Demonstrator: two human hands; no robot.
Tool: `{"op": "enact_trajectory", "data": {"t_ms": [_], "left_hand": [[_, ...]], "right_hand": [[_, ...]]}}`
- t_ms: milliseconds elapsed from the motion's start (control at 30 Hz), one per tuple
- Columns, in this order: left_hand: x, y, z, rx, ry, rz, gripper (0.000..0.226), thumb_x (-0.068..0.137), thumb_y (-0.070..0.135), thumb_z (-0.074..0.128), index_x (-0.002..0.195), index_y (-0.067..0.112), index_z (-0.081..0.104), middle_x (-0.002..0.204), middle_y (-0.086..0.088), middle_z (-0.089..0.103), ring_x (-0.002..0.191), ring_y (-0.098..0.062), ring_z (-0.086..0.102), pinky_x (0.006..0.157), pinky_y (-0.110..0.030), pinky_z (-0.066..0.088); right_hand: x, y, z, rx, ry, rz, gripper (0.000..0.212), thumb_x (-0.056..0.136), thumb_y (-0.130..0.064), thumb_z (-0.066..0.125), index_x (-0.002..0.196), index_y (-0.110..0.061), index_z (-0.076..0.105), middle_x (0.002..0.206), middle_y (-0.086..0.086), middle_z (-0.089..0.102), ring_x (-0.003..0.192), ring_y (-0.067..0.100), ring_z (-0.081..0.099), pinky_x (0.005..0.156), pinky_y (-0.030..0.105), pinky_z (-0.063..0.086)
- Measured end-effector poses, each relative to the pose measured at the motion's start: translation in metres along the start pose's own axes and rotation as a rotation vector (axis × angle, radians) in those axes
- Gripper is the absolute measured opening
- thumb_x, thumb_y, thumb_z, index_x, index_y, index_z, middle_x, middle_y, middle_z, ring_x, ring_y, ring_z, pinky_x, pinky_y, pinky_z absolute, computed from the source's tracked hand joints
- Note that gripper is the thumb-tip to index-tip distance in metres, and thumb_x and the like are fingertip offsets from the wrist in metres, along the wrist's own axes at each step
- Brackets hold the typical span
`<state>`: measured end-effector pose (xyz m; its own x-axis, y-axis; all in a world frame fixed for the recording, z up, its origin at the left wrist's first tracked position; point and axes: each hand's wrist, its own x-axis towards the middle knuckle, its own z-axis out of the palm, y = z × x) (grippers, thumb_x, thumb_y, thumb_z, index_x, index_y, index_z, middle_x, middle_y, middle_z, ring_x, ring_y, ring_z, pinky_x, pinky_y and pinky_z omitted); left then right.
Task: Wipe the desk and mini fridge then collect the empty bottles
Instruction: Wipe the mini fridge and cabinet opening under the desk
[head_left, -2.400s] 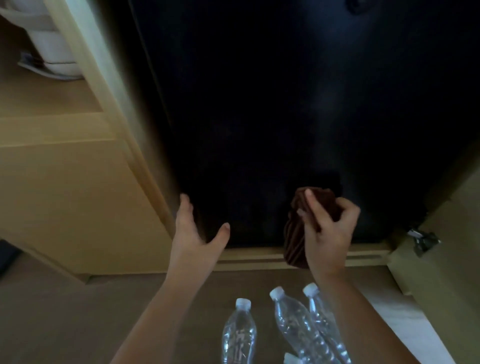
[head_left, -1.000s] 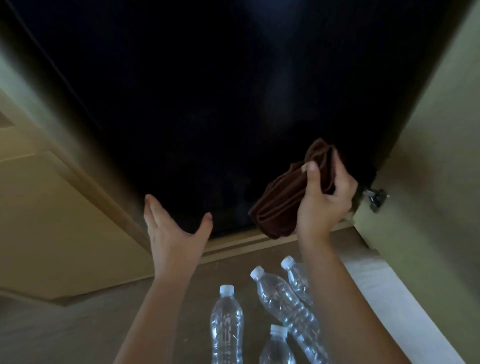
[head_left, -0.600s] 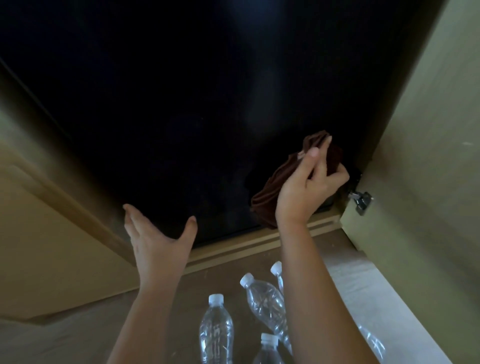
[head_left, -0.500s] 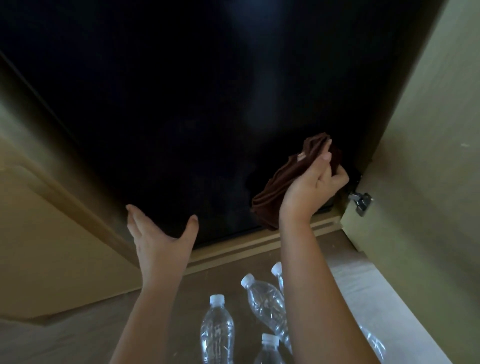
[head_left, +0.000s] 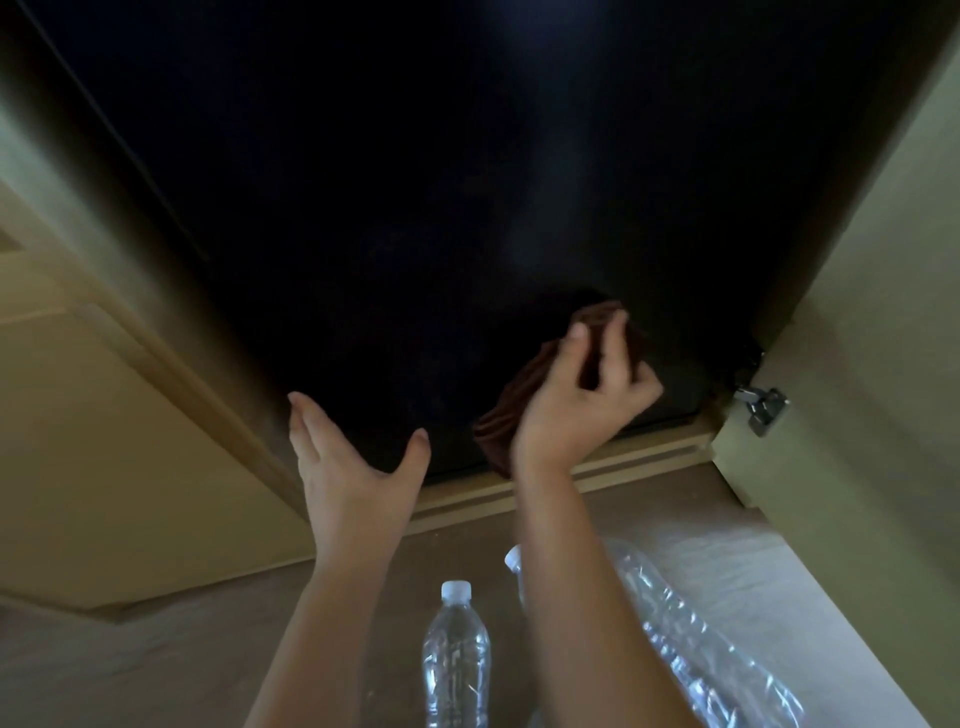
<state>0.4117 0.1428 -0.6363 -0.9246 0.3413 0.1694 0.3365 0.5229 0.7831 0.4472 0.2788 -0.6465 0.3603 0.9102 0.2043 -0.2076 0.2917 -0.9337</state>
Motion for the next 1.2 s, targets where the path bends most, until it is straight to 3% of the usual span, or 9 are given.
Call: {"op": "enact_trajectory", "data": {"t_ms": [133,200,333,467,567,700,900,1100,1200], "left_hand": [[0.0,0.0,0.002,-0.015,0.013,0.002,0.105,0.077,0.035,0.069,0.147,0.013,-0.006,0.155,-0.005,0.006,0.14,-0.024,0.016,0.109,-0.036,0.024],[0.0,0.0,0.001,-0.022,0.005,-0.003,0.105,0.077,0.035,0.069,0.147,0.014,-0.007,0.155,-0.003,0.005,0.14,-0.022,0.013,0.108,-0.034,0.022],[0.0,-0.003,0.001,0.007,-0.012,0.005,0.106,0.077,0.037,0.068,0.146,0.017,-0.009,0.155,-0.001,0.001,0.141,-0.02,0.01,0.109,-0.034,0.02],[-0.001,-0.001,0.0,0.043,-0.018,0.003,0.108,0.076,0.039,0.069,0.146,0.017,-0.011,0.155,-0.001,0.0,0.141,-0.021,0.009,0.109,-0.035,0.02],[-0.001,0.0,-0.001,0.049,-0.016,-0.001,0.108,0.076,0.038,0.069,0.146,0.016,-0.01,0.155,-0.003,0.002,0.141,-0.021,0.01,0.109,-0.036,0.02],[-0.002,-0.001,-0.004,0.062,-0.022,0.016,0.107,0.076,0.038,0.069,0.146,0.016,-0.009,0.155,-0.004,0.003,0.141,-0.022,0.012,0.109,-0.037,0.022],[-0.002,-0.001,-0.014,-0.009,-0.074,0.002,0.101,0.079,0.036,0.066,0.147,0.018,-0.006,0.155,0.002,0.005,0.14,-0.018,0.016,0.104,-0.03,0.025],[0.013,0.001,-0.04,-0.186,-0.013,0.105,0.08,0.085,0.03,0.058,0.147,0.024,0.008,0.151,0.007,0.021,0.134,-0.003,0.023,0.104,-0.023,0.023],[0.022,0.006,-0.051,-0.234,-0.022,0.145,0.076,0.086,0.028,0.057,0.147,0.025,0.011,0.149,0.01,0.024,0.128,0.002,0.025,0.104,-0.022,0.024]], "right_hand": [[-0.033,-0.009,0.002,0.072,-0.174,-0.083,0.034,0.078,-0.013,0.069,0.112,-0.008,0.063,0.107,-0.003,0.038,0.101,0.019,0.052,0.09,0.023,0.048],[-0.018,-0.004,-0.008,0.058,-0.22,-0.104,0.037,0.077,-0.01,0.071,0.112,-0.006,0.06,0.108,0.004,0.04,0.1,0.011,0.051,0.088,0.018,0.047],[0.043,0.015,-0.024,0.036,-0.007,-0.032,0.025,0.079,-0.017,0.07,0.099,-0.015,0.056,0.105,0.016,0.052,0.093,0.022,0.057,0.088,0.031,0.049],[0.048,0.008,-0.016,0.029,0.152,0.047,0.023,0.081,-0.011,0.067,0.101,-0.002,0.061,0.107,0.026,0.052,0.096,0.023,0.056,0.085,0.01,0.042],[0.009,-0.001,-0.003,0.045,0.051,-0.015,0.028,0.079,-0.003,0.068,0.106,0.002,0.062,0.11,0.028,0.045,0.098,0.019,0.052,0.082,0.004,0.04],[-0.015,0.006,-0.01,0.03,-0.134,-0.102,0.032,0.082,-0.01,0.067,0.113,-0.006,0.062,0.117,0.009,0.041,0.109,0.024,0.052,0.09,0.023,0.049],[-0.006,-0.016,-0.005,0.113,-0.095,0.005,0.03,0.08,-0.004,0.068,0.109,-0.008,0.063,0.112,0.01,0.039,0.102,0.011,0.053,0.08,0.009,0.046],[0.002,-0.077,0.028,0.118,-0.145,-0.267,0.028,0.08,-0.01,0.068,0.108,-0.005,0.066,0.109,0.013,0.043,0.103,0.028,0.052,0.089,0.037,0.05],[-0.028,-0.08,0.035,-0.075,-0.247,-0.527,0.028,0.08,-0.016,0.069,0.108,-0.011,0.067,0.108,0.023,0.05,0.097,0.032,0.05,0.09,0.034,0.042]]}}
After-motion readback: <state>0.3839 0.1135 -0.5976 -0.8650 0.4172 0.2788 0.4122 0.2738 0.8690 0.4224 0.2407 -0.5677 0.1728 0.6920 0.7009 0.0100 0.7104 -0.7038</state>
